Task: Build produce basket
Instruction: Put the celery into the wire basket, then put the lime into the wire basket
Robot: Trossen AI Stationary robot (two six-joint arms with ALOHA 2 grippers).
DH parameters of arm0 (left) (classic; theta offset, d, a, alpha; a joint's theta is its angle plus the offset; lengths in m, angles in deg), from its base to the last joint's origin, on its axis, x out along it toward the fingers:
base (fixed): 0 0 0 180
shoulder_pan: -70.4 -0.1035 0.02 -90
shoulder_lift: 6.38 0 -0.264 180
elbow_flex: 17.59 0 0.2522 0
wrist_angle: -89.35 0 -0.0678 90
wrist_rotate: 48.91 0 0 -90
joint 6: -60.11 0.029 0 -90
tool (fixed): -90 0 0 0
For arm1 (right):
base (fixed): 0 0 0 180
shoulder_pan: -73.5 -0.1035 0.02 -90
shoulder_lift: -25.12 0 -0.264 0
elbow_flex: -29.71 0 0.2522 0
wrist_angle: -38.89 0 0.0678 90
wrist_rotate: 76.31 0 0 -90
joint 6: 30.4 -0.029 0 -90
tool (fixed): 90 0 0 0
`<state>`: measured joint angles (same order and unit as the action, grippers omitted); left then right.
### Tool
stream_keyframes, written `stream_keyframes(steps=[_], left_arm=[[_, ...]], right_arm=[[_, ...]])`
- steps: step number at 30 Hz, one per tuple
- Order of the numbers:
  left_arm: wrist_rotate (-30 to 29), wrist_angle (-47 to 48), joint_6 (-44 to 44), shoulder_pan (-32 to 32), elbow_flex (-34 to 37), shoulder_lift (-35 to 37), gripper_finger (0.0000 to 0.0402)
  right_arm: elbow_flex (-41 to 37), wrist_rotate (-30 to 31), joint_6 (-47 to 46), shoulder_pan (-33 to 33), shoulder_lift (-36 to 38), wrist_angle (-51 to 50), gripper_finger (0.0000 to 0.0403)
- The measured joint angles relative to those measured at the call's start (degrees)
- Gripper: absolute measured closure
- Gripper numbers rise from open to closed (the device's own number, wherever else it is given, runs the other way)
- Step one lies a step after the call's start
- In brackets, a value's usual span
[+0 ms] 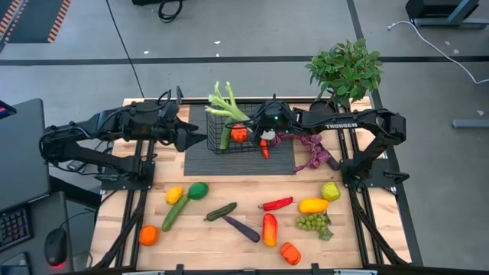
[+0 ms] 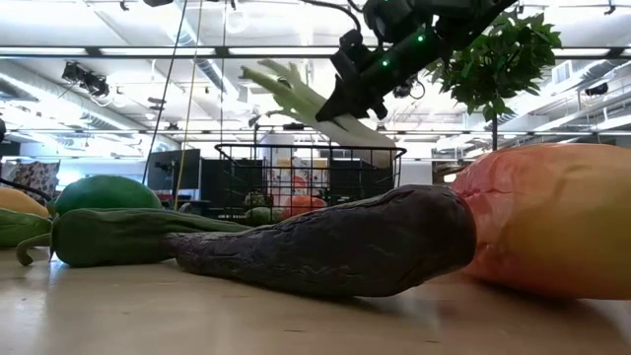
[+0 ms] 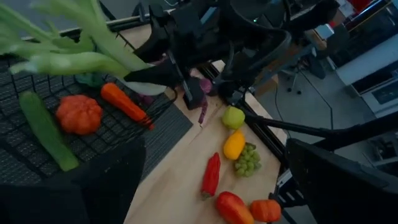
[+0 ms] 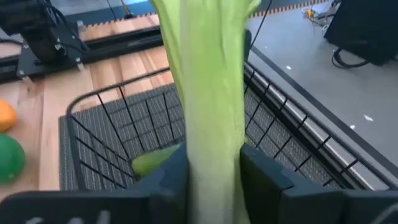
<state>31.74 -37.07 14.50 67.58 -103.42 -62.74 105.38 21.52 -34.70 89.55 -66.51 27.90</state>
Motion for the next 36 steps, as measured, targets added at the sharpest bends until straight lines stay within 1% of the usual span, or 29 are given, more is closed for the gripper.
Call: stream_keyframes(steps=[5, 7, 12, 16, 19, 23, 25, 28, 30, 33, 36], left_arm=[[-0.1, 0.9, -0.3, 0.0, 0.1, -0.7, 0.0011], [0.0, 1.6, -0.5, 0.1, 0.1, -1.0, 0.0011], [0.0, 3.3, -0.4, 0.1, 0.0, -1.4, 0.0011], [0.0, 3.4, 0.2, 0.1, 0.1, -1.4, 0.0011], [0.0, 3.5, 0.3, 0.1, 0.1, -1.4, 0.0011], [0.0, 3.7, 0.3, 0.1, 0.1, -1.4, 0.0011], [0.2, 4.3, 0.2, 0.5, 0.1, -1.4, 0.0011], [0.3, 7.1, 0.2, 0.5, 0.1, -1.4, 0.0011], [0.4, 9.4, -0.2, 0.5, 0.1, -1.4, 0.0011], [0.3, 12.7, -0.2, 0.5, 0.1, -1.8, 0.0011], [0.5, 14.3, 0.8, 0.5, 0.1, -2.4, 0.0011]], right_arm=[[0.0, 0.5, 0.0, -0.4, -0.1, 1.0, 0.0208], [0.0, 0.6, -0.5, -0.6, 0.1, 2.9, 0.0186], [0.0, 0.4, -2.0, -1.1, 0.6, 4.7, 0.0152], [0.0, 0.5, -2.0, -2.1, 0.6, 4.2, 0.0144], [0.0, 1.3, -1.9, -2.4, 0.6, 1.7, 0.0143], [0.0, 1.5, -2.9, -2.6, 0.9, 0.8, 0.0143], [0.1, 2.8, -4.0, -3.0, 1.6, 1.0, 0.0142], [2.6, 3.6, -5.1, -3.3, 2.8, -3.3, 0.0139], [5.3, 4.2, -6.3, -3.7, 3.4, -8.7, 0.0136], [9.2, 4.4, -10.6, -4.7, 3.3, -17.3, 0.0135], [10.1, 2.7, -15.8, -6.7, 3.3, -21.8, 0.0134]])
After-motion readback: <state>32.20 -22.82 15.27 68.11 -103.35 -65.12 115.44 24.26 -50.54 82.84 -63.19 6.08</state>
